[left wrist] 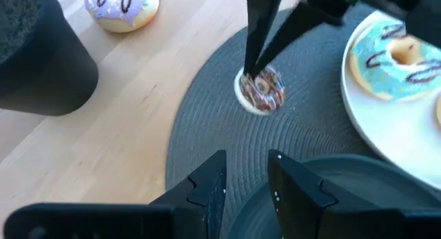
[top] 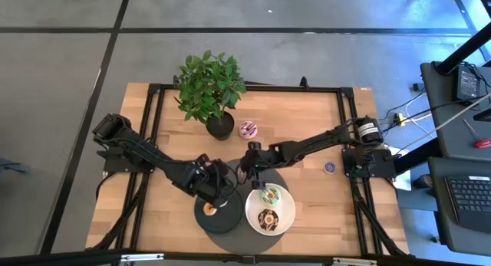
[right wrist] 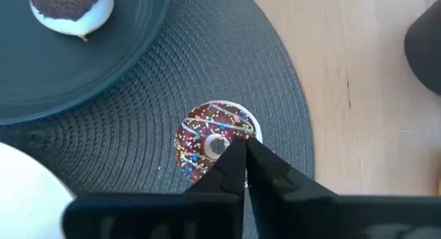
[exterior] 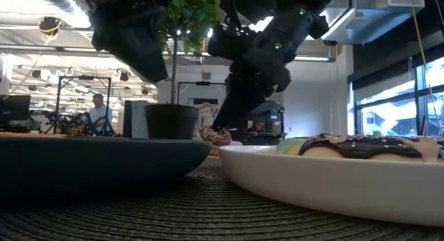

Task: Pick & Place donuts
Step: Put the small brown sprinkled donut into the black plate

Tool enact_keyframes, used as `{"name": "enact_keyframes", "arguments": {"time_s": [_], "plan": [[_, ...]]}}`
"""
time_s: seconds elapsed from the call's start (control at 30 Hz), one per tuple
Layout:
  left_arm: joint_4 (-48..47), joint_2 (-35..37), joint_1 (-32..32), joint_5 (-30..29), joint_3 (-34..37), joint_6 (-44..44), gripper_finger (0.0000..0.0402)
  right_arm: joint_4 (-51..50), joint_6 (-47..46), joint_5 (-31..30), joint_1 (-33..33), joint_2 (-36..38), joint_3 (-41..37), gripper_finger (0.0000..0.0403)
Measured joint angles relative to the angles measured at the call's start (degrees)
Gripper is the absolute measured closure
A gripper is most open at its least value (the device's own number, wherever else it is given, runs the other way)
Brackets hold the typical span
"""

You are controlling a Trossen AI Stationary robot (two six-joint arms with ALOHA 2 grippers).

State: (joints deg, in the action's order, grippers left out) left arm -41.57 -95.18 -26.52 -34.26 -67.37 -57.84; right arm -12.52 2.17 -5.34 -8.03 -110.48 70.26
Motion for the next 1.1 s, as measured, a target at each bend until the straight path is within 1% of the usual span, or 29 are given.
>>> {"name": "enact_keyframes", "arguments": {"time_s": [0.33, 0.43, 0.5, 0.6, 0.7, 0.73, 0.8, 0.9, 1.0, 1.1], "plan": [[1.1, 0.0, 1.1, -0.4, 0.0, 0.1, 0.0303, -0.7, -0.9, 0.8, 0.0, 0.0, -0.3, 0.0301], [1.3, 0.0, 1.7, -1.6, 0.0, 0.3, 0.0304, -5.3, -0.4, -3.0, 0.0, 1.6, -0.2, 0.0282], [2.4, 0.0, 2.6, -2.0, 0.0, 2.0, 0.0304, -9.0, -1.3, -5.3, 0.0, 4.6, -0.2, 0.0274], [7.6, -1.3, 5.3, -0.5, 0.0, 7.9, 0.0305, -13.3, -3.6, -4.8, -0.1, 10.1, -2.5, 0.027], [14.9, -3.2, 8.7, 4.1, 0.0, 14.8, 0.0309, -13.9, -6.4, -3.6, -0.1, 16.0, -8.9, 0.0271], [15.7, -3.7, 9.8, 5.7, 0.0, 15.7, 0.031, -13.5, -7.4, -3.6, -0.1, 18.3, -11.2, 0.0273], [18.0, -4.7, 11.9, 7.8, 0.0, 16.0, 0.0313, -12.2, -9.7, -3.6, -0.1, 23.3, -16.0, 0.0276], [17.4, -6.0, 14.0, 9.7, 0.0, 15.8, 0.0317, -10.1, -13.6, -3.8, -0.1, 29.8, -22.3, 0.0281], [17.4, -7.7, 15.2, 12.2, 0.0, 15.7, 0.0319, -6.2, -16.9, -4.1, -0.2, 35.8, -27.1, 0.0283], [18.6, -9.6, 15.8, 13.6, -0.1, 15.6, 0.032, -4.4, -18.4, -4.1, -0.2, 40.0, -30.7, 0.0282]]}}
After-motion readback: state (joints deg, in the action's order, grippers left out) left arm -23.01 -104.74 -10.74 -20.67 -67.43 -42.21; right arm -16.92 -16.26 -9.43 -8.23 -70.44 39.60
